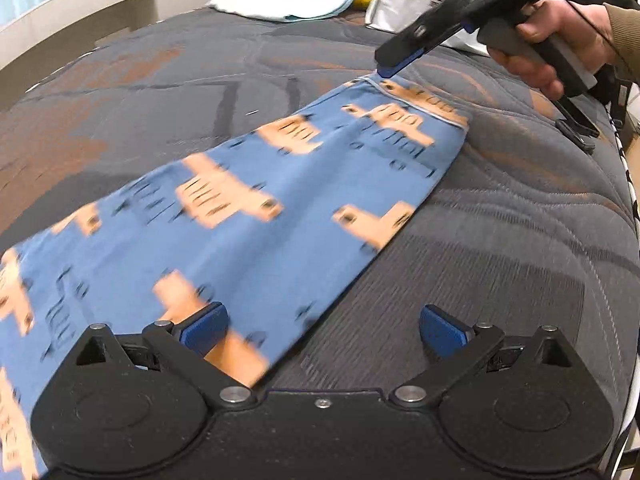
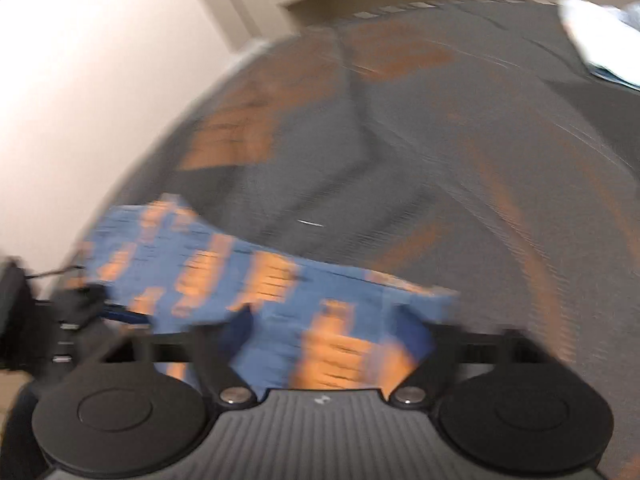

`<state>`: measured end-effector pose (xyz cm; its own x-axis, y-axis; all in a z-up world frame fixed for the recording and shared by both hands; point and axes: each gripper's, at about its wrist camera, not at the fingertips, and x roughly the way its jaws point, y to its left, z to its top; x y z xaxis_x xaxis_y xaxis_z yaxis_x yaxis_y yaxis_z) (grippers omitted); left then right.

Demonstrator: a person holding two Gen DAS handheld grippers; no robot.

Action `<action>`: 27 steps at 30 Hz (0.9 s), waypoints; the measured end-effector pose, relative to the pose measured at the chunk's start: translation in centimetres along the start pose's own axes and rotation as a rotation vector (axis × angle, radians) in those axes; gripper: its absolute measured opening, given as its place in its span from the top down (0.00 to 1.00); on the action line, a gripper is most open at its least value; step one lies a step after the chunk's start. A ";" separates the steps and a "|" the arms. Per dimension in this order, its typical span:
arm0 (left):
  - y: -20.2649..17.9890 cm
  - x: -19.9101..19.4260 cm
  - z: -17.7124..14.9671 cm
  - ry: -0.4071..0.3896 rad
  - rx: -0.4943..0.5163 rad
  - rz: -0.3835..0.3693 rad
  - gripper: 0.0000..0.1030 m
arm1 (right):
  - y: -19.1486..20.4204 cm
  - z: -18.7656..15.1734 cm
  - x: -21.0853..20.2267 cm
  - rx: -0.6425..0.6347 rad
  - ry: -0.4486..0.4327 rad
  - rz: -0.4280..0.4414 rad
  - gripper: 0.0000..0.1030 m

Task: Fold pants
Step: 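Carry the cuffs with the right tool toward the waistband, folding the legs over, then open the right tool and release the cuffs onto the waistband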

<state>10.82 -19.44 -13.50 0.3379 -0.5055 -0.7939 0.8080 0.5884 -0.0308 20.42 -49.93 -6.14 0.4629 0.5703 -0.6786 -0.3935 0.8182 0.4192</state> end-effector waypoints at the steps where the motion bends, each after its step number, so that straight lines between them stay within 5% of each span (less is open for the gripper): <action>1: 0.3 -0.3 -0.5 -0.002 -0.010 0.009 0.01 | 1.0 0.2 1.1 -0.005 0.008 0.057 0.13; 7: 1.1 -2.1 -1.3 0.020 -0.038 0.054 0.01 | 2.9 -0.6 8.5 -0.003 0.142 0.122 0.17; 11: 2.4 -3.2 -2.0 0.022 -0.035 0.081 0.01 | 0.9 -0.7 5.9 -0.001 0.090 -0.042 0.56; 12: 3.1 -3.3 -2.3 0.021 -0.060 0.083 0.01 | 1.5 -0.5 5.0 -0.043 0.062 -0.109 0.49; 13: 3.7 -3.4 -2.5 0.016 -0.094 0.084 0.01 | 2.6 -0.3 4.4 -0.117 0.033 -0.161 0.25; 14: 4.2 -3.3 -2.5 0.012 -0.119 0.083 0.01 | 3.9 0.0 4.3 -0.176 0.006 -0.167 0.11; 17: 5.2 -3.5 -3.0 -0.004 -0.190 0.096 0.01 | 7.3 1.6 6.5 -0.261 0.000 -0.046 0.11; 21: 5.7 -4.2 -3.1 -0.014 -0.223 0.089 0.01 | 10.7 2.5 12.4 -0.349 0.107 0.014 0.13; 24: 6.0 -4.9 -3.0 -0.024 -0.191 0.103 0.01 | 11.5 2.0 15.0 -0.453 0.152 -0.093 0.20; 26: 6.7 -5.2 -3.0 -0.033 -0.187 0.113 0.01 | 10.5 2.5 14.4 -0.462 0.118 -0.228 0.28; 27: 7.2 -5.4 -3.1 -0.040 -0.197 0.115 0.01 | 10.1 3.0 13.8 -0.426 0.084 -0.221 0.27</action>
<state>13.34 -10.48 -11.28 0.4444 -0.4500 -0.7746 0.6543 0.7536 -0.0624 25.21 -33.57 -9.46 0.5134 0.3643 -0.7770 -0.5913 0.8063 -0.0127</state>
